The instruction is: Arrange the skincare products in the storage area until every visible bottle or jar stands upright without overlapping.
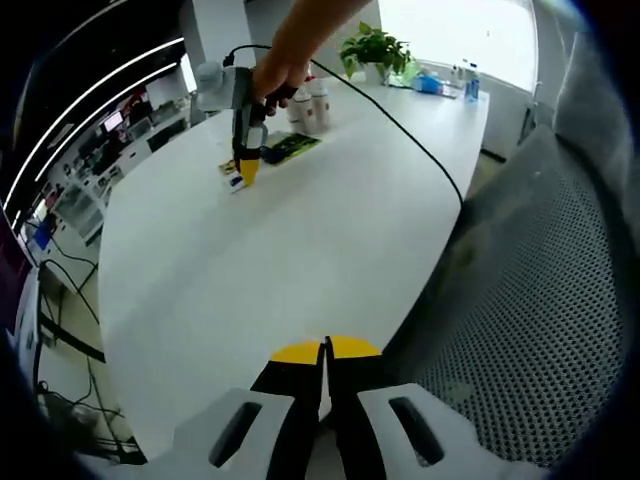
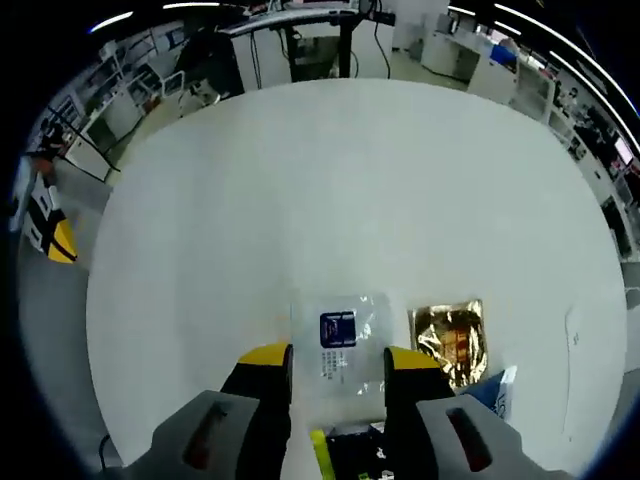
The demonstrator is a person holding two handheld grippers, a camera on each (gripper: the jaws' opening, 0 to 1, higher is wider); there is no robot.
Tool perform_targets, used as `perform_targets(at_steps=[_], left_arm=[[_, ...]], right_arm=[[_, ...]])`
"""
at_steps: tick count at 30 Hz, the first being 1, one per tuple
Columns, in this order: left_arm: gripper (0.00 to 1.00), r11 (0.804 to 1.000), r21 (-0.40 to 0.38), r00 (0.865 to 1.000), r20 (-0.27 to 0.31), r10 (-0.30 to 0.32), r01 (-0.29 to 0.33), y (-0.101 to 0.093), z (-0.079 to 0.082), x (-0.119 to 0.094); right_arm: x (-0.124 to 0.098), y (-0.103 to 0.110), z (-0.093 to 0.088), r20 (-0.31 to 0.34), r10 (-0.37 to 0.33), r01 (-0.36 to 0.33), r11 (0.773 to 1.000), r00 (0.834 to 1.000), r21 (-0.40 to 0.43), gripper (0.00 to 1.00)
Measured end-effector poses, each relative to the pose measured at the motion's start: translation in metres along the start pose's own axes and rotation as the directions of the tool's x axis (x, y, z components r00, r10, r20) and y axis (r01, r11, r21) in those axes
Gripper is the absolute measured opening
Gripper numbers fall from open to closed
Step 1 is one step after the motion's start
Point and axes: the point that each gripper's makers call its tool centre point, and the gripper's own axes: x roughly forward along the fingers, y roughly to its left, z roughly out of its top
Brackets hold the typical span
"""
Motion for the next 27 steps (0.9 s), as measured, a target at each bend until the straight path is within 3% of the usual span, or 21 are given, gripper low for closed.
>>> perform_targets(at_steps=[7,9,11,14,19,24,27], left_arm=[[0.0,1.0,0.001,1.0,0.001,0.001,-0.001,0.0,0.0,0.0],[0.0,1.0,0.001,1.0,0.001,0.002,-0.002,0.0,0.001,0.0],[0.0,1.0,0.001,1.0,-0.001,0.003,-0.003,0.001,0.0,0.0],[0.0,1.0,0.002,1.0,-0.003,0.002,-0.002,0.0,0.0,0.0],[0.0,1.0,0.005,1.0,-0.007,-0.003,0.003,-0.001,-0.001,0.0],[0.0,1.0,0.002,1.0,-0.013,-0.005,0.005,-0.001,-0.002,0.001],[0.0,1.0,0.001,1.0,-0.017,-0.007,0.007,-0.001,-0.003,0.001]], right_arm=[[-0.004,0.002,-0.01,-0.075,0.028,-0.034,0.997,0.997,-0.073,0.32],[-0.008,0.001,-0.005,-0.062,0.035,-0.038,0.998,0.997,-0.05,0.33],[-0.015,-0.003,0.008,0.009,0.038,-0.038,0.999,0.999,-0.001,0.34],[-0.029,-0.012,0.015,0.017,0.029,-0.028,0.999,0.999,-0.028,0.34],[-0.05,-0.05,0.018,-0.004,-0.112,0.111,0.994,0.994,-0.017,0.32],[-0.038,-0.054,0.009,-0.053,-0.063,0.064,0.998,0.997,0.029,0.37],[-0.03,-0.055,0.007,-0.067,-0.053,0.055,0.998,0.996,0.034,0.35]])
